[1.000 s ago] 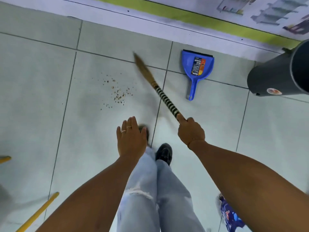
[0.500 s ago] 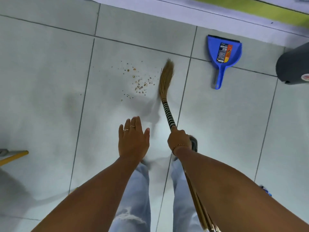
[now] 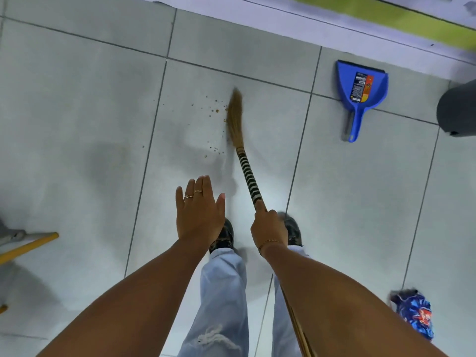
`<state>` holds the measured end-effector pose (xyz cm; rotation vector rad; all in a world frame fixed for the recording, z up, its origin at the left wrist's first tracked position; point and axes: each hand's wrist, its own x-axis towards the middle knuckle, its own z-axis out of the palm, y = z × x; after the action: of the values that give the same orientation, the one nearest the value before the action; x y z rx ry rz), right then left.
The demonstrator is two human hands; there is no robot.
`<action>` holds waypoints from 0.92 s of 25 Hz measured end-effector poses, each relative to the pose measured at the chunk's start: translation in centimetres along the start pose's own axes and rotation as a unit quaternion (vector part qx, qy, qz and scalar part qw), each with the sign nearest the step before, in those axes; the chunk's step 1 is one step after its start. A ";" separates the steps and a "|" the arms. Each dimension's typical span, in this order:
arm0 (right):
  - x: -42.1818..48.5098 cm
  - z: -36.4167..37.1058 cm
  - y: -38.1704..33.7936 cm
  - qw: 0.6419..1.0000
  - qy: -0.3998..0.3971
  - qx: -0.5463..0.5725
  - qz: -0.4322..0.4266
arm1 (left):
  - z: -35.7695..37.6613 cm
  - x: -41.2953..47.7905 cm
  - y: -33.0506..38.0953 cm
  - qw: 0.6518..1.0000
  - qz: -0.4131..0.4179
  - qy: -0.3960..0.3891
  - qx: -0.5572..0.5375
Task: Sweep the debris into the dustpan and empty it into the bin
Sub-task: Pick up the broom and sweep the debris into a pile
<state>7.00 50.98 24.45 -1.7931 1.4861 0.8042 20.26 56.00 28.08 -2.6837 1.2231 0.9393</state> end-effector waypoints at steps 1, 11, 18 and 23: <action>-0.6 0.3 0.1 1.000 0.015 0.005 0.003 | -0.1 0.1 -0.3 1.000 -0.004 0.004 -0.003; 6.8 -8.2 2.1 0.990 0.100 -0.003 0.100 | 1.6 -0.7 -0.5 0.999 -0.036 -0.003 -0.023; 9.4 -10.6 0.3 0.994 0.068 -0.075 0.030 | 1.3 0.1 2.2 0.999 -0.022 0.011 -0.021; 7.1 -9.7 2.9 0.986 0.044 -0.160 -0.030 | 1.5 -0.9 4.5 0.999 -0.018 0.020 -0.028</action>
<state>5.76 38.66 24.16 -2.1221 1.4121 0.9900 15.92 53.96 28.26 -2.7713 1.1692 0.9332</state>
